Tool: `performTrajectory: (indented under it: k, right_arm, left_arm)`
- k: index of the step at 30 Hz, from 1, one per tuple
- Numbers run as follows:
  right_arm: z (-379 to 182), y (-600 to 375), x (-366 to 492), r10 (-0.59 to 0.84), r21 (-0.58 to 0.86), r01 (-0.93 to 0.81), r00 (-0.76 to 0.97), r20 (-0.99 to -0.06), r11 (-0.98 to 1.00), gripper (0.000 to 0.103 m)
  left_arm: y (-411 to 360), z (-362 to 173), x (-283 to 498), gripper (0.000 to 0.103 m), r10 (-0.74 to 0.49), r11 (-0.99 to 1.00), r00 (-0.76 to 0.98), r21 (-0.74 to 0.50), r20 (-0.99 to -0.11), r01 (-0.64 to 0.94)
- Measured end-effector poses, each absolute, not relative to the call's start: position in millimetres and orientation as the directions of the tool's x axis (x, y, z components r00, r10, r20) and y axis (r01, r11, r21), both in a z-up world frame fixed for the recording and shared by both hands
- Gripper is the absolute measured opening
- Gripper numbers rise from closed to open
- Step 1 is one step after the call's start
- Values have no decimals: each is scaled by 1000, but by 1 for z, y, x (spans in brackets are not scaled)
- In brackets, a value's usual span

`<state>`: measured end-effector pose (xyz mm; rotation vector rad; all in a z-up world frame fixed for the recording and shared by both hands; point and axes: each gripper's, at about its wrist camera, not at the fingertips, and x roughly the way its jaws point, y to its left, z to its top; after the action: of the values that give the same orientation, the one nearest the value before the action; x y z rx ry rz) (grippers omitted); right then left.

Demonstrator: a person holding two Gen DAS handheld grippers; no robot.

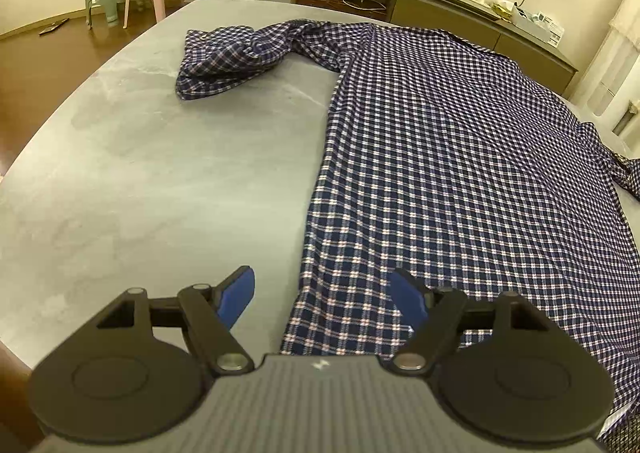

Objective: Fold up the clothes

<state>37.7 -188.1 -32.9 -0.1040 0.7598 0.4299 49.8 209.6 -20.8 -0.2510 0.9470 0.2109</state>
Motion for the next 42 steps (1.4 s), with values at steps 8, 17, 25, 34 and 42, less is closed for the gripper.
performTrajectory:
  k: [8, 17, 25, 34, 42]
  right_arm:
    - [-33, -184, 38, 335, 55, -413, 647, -685, 909, 77]
    - [-41, -159, 51, 306, 39, -392, 648, -698, 919, 77]
    - [-47, -158, 45, 315, 26, -423, 631, -709, 906, 77]
    - [-41, -127, 63, 418, 123, -478, 581, -699, 870, 78]
    - [-14, 1, 123, 529, 172, -607, 478, -701, 776, 78]
  left_arm:
    - [197, 24, 93, 76, 54, 953, 638, -150, -768, -262]
    - [169, 215, 179, 84, 62, 971, 848, -164, -527, -173]
    - [291, 47, 154, 83, 230, 837, 668, -206, -707, -506]
    - [390, -31, 169, 90, 254, 697, 642, -324, -724, -640]
    - [404, -62, 234, 88, 235, 733, 687, -339, -688, -590]
